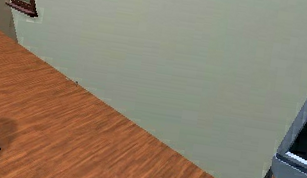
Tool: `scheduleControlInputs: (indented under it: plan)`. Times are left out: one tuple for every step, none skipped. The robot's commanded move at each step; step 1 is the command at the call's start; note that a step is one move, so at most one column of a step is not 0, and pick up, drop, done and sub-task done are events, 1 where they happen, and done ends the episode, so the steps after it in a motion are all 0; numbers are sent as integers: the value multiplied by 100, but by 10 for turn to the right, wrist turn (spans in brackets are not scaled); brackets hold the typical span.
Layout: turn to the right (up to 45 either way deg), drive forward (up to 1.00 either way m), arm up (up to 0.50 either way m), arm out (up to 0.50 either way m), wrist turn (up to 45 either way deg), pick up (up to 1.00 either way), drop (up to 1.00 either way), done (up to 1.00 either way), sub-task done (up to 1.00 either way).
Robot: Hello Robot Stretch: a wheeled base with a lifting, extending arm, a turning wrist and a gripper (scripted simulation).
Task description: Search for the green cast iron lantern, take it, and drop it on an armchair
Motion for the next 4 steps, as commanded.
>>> scheduleControlInputs:
  plan:
    - [0, 0, 0, 0, -120, 0, 0, 0, 0]
    - [0, 0, 0, -48, 0, 0, 0, 0, 0]
    - [-270, 0, 0, 0, 0, 0, 0, 0, 0]
    - [0, 100, 0, 0, 0, 0, 0, 0, 0]
